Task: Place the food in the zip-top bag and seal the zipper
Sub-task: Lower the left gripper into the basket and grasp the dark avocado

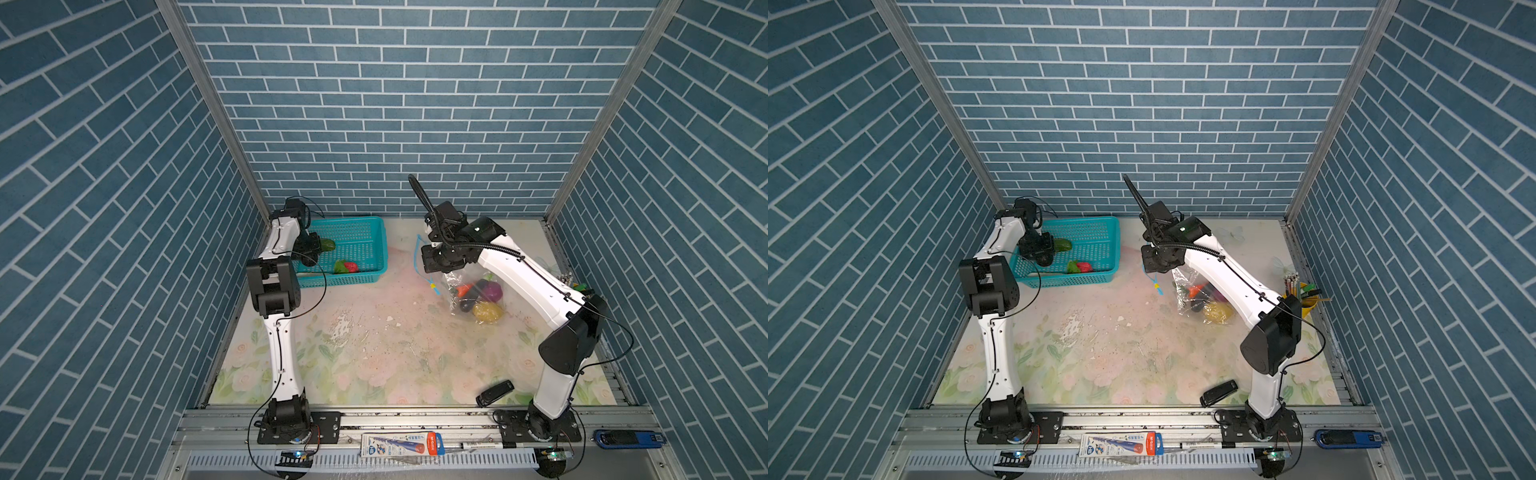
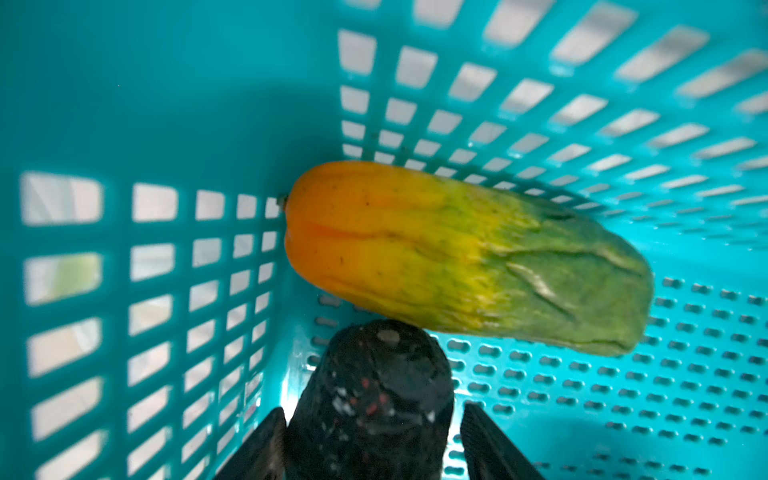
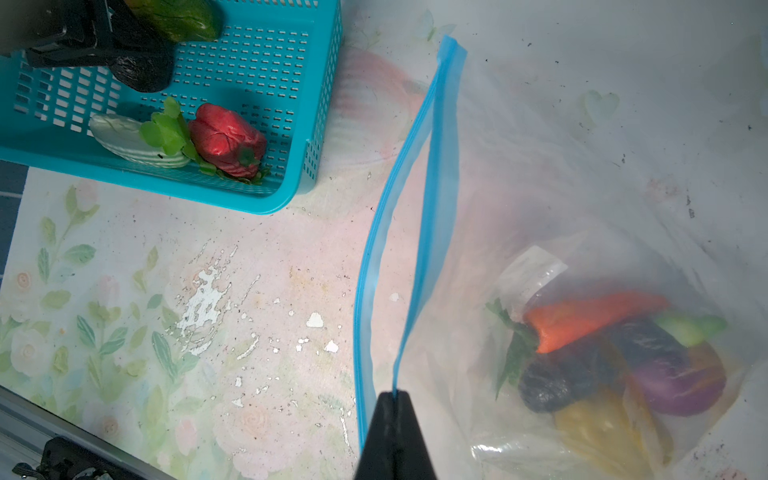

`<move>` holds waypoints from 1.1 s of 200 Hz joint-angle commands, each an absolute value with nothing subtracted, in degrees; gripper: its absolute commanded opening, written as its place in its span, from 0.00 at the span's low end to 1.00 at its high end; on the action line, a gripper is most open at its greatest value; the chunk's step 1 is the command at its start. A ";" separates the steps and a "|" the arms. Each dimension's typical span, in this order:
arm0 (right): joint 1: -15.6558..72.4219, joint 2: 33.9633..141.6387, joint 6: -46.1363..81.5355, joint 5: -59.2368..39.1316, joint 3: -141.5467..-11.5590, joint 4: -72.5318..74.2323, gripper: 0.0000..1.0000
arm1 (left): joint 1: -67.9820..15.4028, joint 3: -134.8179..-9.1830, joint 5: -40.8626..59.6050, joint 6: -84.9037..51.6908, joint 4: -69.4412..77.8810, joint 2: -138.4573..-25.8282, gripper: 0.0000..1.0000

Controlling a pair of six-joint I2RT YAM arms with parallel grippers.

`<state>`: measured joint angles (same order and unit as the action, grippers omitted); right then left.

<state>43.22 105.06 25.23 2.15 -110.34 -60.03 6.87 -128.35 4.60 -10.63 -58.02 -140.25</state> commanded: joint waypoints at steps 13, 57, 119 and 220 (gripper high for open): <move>43.79 106.26 25.05 2.73 -114.48 -62.23 0.00 | 7.21 -129.55 5.05 -10.39 -59.71 -142.16 0.57; 43.93 106.64 25.05 2.96 -115.40 -62.54 0.00 | 7.21 -129.08 5.02 -9.77 -60.12 -141.71 0.57; 44.03 106.87 25.16 2.96 -116.11 -62.75 0.00 | 7.21 -128.92 5.40 -9.44 -60.56 -142.47 0.64; 44.13 106.31 25.16 2.92 -115.80 -62.49 0.00 | 7.16 -128.69 6.44 -9.71 -61.43 -140.61 0.53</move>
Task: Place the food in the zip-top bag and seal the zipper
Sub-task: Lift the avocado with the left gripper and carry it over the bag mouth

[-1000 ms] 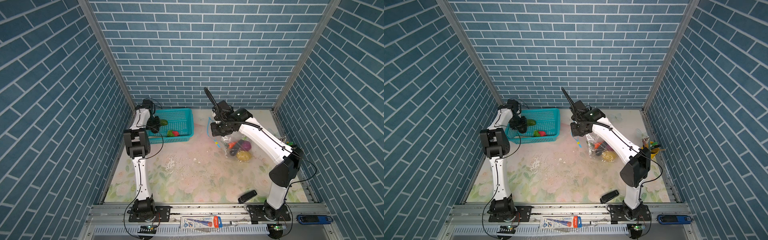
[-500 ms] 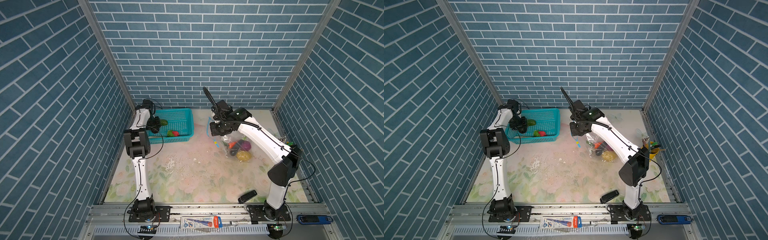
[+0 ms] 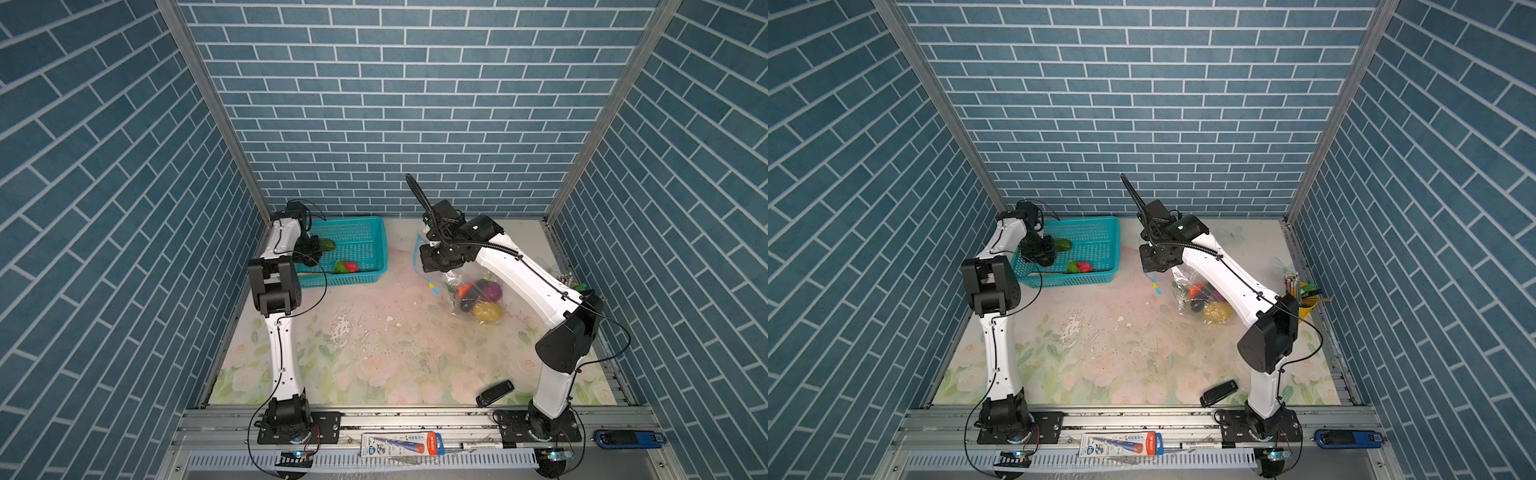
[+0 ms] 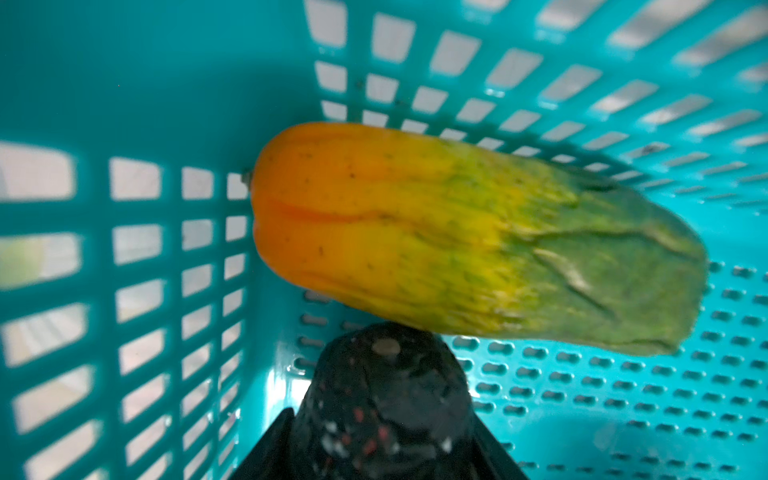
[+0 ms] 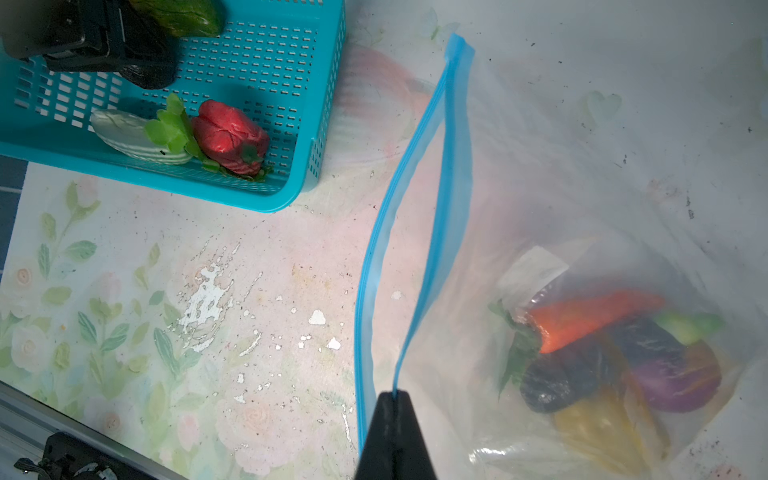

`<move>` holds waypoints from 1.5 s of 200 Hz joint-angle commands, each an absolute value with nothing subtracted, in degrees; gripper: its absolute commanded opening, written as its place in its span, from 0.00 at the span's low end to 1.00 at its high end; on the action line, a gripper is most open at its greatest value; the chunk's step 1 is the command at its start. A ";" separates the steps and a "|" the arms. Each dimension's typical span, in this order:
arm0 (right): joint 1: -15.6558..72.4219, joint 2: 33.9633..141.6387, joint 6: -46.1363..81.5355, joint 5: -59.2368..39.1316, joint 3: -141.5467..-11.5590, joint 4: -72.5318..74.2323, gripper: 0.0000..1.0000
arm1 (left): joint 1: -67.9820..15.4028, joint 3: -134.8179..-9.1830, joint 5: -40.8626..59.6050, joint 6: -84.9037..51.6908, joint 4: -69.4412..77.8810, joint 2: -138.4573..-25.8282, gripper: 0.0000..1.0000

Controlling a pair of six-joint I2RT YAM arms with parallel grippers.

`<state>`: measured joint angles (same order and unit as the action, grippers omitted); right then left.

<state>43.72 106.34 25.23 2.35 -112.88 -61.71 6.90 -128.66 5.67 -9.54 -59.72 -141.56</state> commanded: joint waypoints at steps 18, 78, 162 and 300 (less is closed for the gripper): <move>44.13 106.00 25.23 2.91 -115.73 -62.39 0.00 | 7.05 -128.01 6.91 -9.92 -61.74 -138.71 0.48; 44.19 104.94 26.29 2.64 -114.26 -60.92 0.00 | 6.25 -115.14 12.35 -12.48 -57.30 -126.02 0.40; 44.13 103.42 27.97 1.46 -112.45 -58.61 0.00 | 3.42 -100.06 21.97 -16.43 -50.65 -111.90 0.39; 44.11 101.34 27.69 -0.57 -107.74 -53.44 0.00 | -15.26 -85.89 42.32 -24.87 -32.34 -97.35 0.38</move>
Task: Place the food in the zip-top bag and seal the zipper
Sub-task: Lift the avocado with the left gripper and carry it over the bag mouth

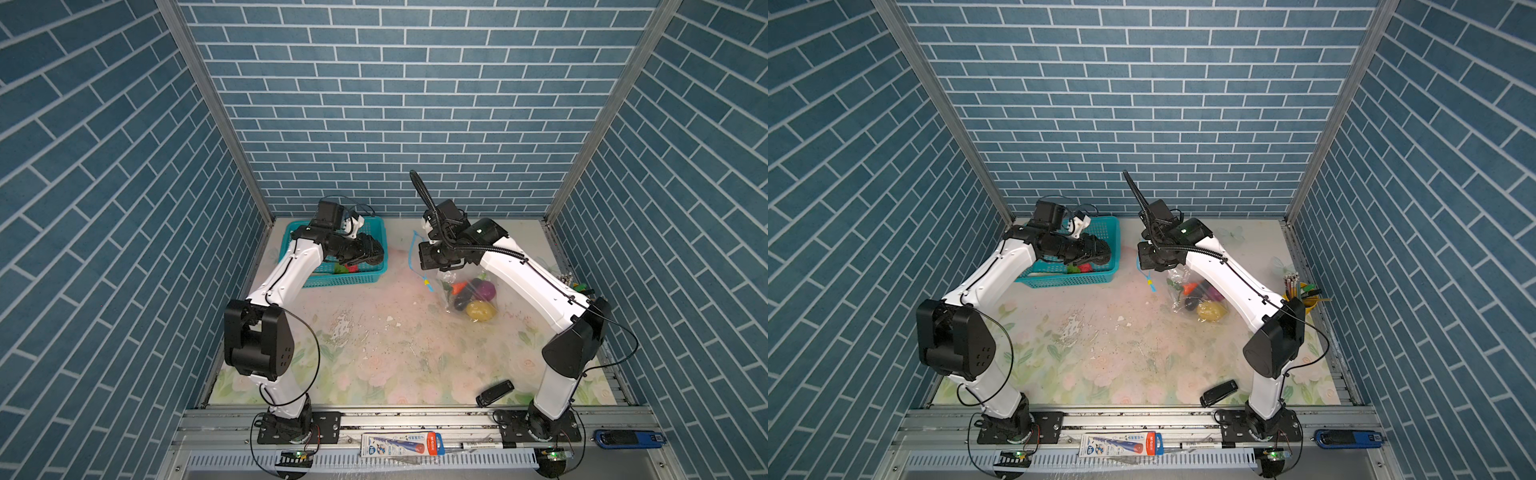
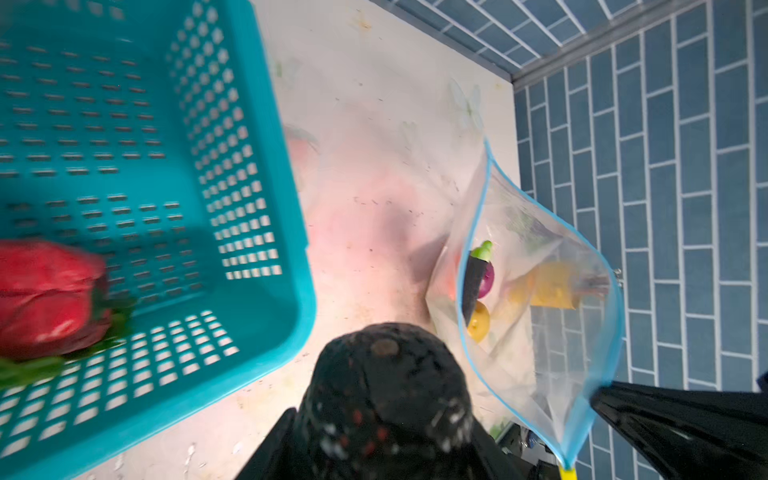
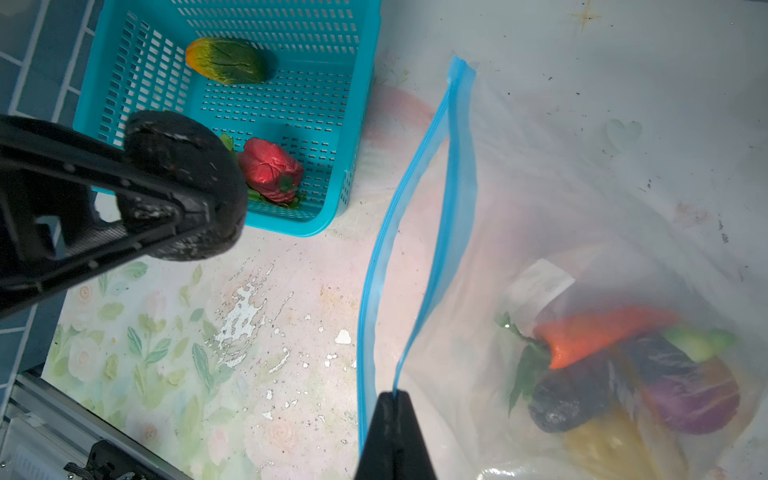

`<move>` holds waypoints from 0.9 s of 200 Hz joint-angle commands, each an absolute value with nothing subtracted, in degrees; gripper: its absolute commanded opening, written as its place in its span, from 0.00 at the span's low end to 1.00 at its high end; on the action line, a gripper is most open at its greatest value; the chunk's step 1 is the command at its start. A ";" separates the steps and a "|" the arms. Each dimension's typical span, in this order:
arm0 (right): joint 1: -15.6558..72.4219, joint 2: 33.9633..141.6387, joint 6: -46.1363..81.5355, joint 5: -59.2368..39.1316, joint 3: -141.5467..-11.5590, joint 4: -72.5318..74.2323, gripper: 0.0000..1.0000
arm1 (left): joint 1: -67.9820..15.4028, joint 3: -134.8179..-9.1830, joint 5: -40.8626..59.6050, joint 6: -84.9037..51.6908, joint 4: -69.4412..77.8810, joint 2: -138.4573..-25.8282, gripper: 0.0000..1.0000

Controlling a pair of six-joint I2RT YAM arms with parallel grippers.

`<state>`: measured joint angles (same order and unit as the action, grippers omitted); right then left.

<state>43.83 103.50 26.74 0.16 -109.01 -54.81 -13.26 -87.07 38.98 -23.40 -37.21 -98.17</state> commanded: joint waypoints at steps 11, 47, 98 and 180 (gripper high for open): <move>44.13 101.43 27.69 -0.68 -107.93 -53.44 0.00 | -16.45 -85.69 42.67 -25.49 -30.88 -96.91 0.38; 44.00 101.78 26.93 -2.71 -108.11 -52.85 0.00 | -18.71 -82.90 44.16 -28.76 -23.48 -95.70 0.38; 44.03 101.30 26.63 -3.35 -107.94 -52.12 0.00 | -21.14 -84.24 45.11 -30.49 -20.48 -97.33 0.38; 43.98 100.73 26.85 -3.60 -107.84 -52.03 0.00 | -23.15 -85.08 45.30 -30.30 -19.83 -100.52 0.40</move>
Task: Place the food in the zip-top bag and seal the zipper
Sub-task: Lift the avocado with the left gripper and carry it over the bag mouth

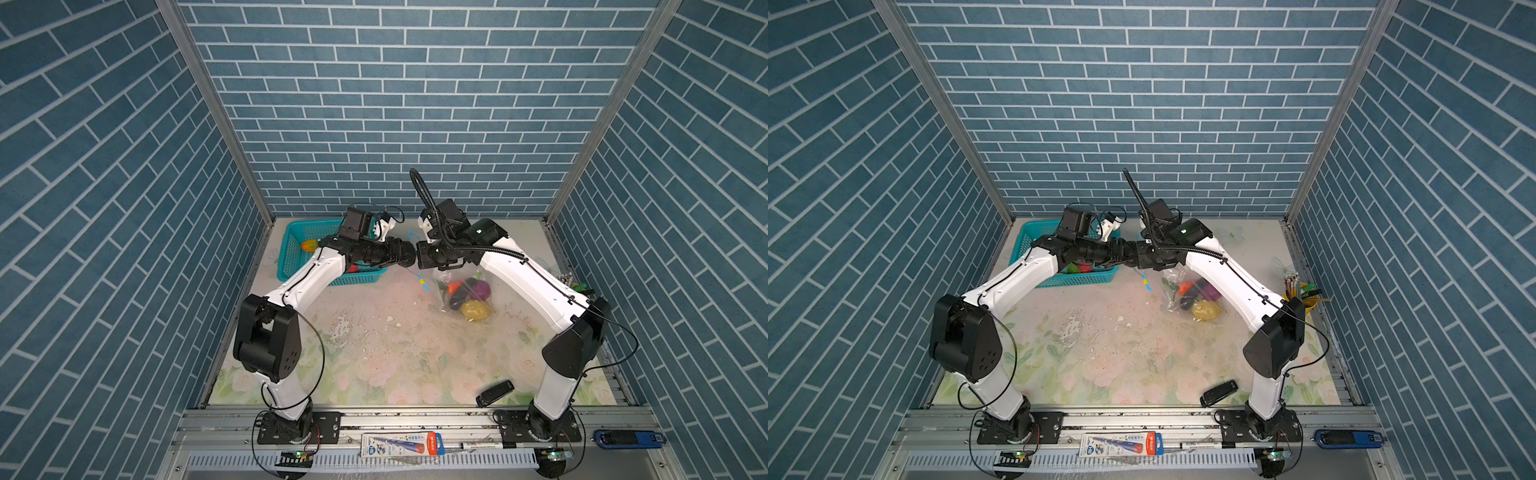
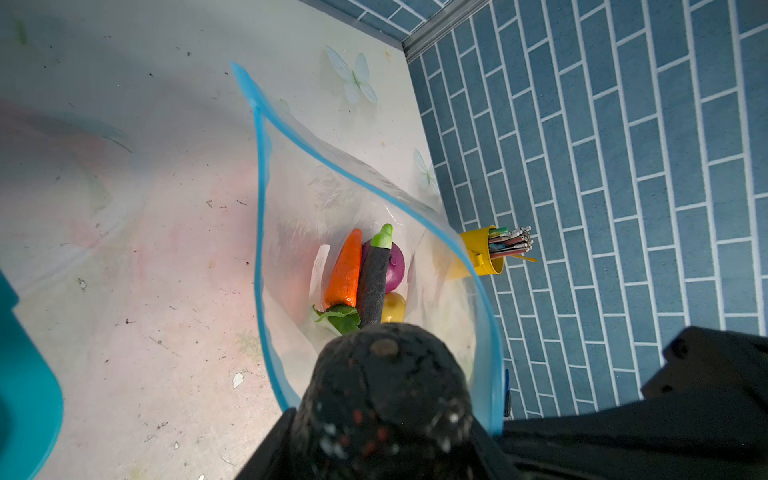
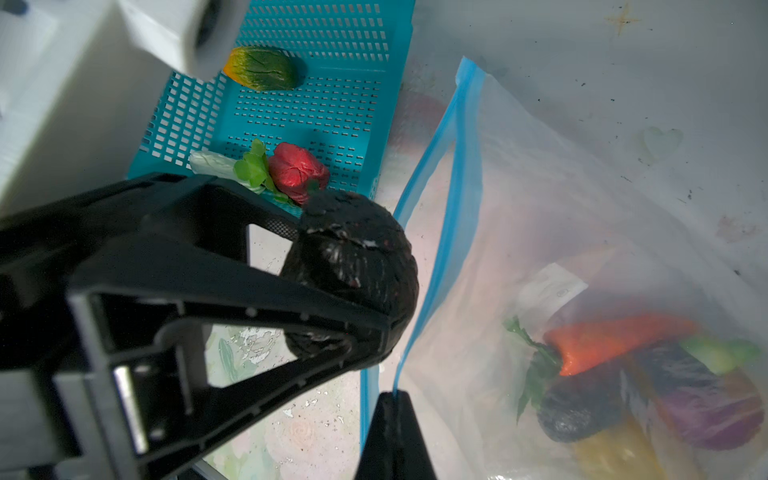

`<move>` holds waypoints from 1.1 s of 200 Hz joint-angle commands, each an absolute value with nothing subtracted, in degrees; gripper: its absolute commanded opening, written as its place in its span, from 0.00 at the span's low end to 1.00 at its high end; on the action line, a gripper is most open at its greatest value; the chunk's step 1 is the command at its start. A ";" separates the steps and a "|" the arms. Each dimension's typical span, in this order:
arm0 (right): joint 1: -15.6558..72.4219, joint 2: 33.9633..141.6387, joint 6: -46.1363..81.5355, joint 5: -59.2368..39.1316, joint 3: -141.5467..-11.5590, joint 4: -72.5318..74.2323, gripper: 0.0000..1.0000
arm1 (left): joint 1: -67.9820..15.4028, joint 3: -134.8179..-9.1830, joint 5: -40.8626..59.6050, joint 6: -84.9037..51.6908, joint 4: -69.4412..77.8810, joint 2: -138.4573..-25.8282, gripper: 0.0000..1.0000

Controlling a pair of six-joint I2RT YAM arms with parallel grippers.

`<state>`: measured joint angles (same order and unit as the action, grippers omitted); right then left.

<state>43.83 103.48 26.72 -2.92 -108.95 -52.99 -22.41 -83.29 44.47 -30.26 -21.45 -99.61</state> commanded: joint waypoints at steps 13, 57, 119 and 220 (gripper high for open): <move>44.03 100.78 26.83 -3.61 -107.91 -52.03 0.00 | -23.44 -85.08 45.44 -30.39 -19.48 -100.77 0.41; 44.03 100.81 26.81 -3.92 -108.02 -51.95 0.00 | -23.73 -84.64 46.20 -31.77 -17.49 -101.24 0.42; 44.07 100.67 26.81 -3.96 -108.03 -51.95 0.00 | -24.52 -83.88 47.19 -33.05 -15.26 -101.95 0.43; 44.06 100.57 26.89 -3.95 -108.03 -51.86 0.00 | -25.03 -83.06 46.31 -31.75 -16.56 -102.95 0.46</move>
<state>43.83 102.78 26.72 -3.31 -108.95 -52.62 -24.43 -83.31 46.15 -32.71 -16.80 -102.24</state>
